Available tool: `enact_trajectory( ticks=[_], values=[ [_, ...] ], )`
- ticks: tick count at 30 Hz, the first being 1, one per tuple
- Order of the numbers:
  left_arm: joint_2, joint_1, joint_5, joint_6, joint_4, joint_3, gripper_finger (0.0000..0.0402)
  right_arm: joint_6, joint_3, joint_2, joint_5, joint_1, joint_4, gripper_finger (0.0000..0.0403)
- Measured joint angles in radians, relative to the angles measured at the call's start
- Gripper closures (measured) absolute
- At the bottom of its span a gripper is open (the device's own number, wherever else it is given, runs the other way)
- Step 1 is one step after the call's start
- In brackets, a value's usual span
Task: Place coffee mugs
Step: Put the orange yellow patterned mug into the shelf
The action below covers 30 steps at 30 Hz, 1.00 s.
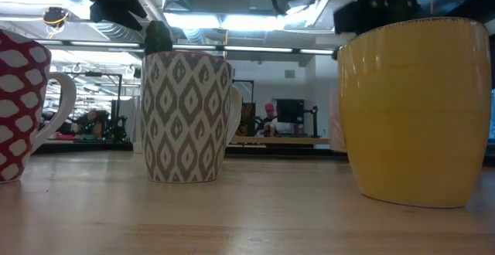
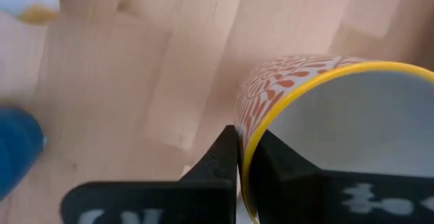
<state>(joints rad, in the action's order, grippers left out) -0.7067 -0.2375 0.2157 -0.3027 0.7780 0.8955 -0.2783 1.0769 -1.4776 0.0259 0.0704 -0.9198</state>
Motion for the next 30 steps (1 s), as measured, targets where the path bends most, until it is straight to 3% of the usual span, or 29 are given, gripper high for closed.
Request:
enact_trajectory(
  ticks=[15,23,30],
  values=[
    [0.0,0.0,-0.016,0.037,0.05,0.0,0.0179,-0.165,0.272,-0.032,0.068,-0.22,-0.069,0.0401],
    [0.0,0.0,-0.017,0.052,0.08,0.0,0.0179,-0.385,0.558,-0.255,0.075,-0.359,-0.059,0.0402],
    [0.0,0.0,-0.016,0.059,0.113,0.0,0.0179,-0.424,0.817,-0.486,0.059,-0.435,-0.08,0.0402]
  ],
)
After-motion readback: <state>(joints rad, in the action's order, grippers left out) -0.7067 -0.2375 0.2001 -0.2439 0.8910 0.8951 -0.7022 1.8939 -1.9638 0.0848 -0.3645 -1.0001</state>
